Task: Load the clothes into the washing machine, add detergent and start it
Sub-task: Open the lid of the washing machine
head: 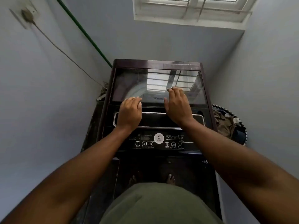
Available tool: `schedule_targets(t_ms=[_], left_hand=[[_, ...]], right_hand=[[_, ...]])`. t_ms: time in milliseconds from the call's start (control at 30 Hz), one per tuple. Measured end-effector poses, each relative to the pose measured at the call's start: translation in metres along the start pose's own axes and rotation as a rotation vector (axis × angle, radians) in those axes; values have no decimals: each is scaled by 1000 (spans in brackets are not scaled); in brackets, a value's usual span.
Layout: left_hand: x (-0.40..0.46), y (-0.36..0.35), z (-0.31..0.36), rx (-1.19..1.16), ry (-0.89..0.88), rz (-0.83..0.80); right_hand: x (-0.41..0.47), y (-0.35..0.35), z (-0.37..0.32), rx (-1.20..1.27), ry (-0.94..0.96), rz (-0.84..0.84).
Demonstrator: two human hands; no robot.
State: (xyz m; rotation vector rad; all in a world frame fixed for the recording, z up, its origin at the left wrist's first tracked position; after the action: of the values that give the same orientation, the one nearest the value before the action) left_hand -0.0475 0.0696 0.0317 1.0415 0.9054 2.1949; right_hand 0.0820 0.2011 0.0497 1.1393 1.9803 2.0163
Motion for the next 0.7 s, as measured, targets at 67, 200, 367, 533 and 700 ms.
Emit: schedule_targets(t_ms=[67, 200, 367, 533, 700], left_hand=[[-1, -2, 0, -7, 3, -18], [-10, -18, -5, 8, -10, -125], [-23, -39, 0, 51, -73, -266], [-31, -50, 12, 53, -143, -310], [-29, -56, 8, 21, -74, -318]], right_hand=[[-2, -3, -1, 21, -9, -34], [-16, -23, -8, 74, 40, -152], [-34, -43, -5, 71, -10, -290], [-50, -56, -5, 49, -23, -348], [-51, -60, -6, 67, -56, -377]])
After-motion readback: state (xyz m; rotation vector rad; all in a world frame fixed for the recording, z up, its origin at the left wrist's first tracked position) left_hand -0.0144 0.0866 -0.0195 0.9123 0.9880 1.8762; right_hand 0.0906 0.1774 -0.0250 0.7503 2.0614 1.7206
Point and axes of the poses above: each hand's wrist, its own x-axis towards the middle knuckle, its own y-axis out of the back of the hand, z = x × y, the point moved 9 cm from there along x, towards the middle knuckle, and after that the axes turned 7 degrees about z, right-handed, at the moved point
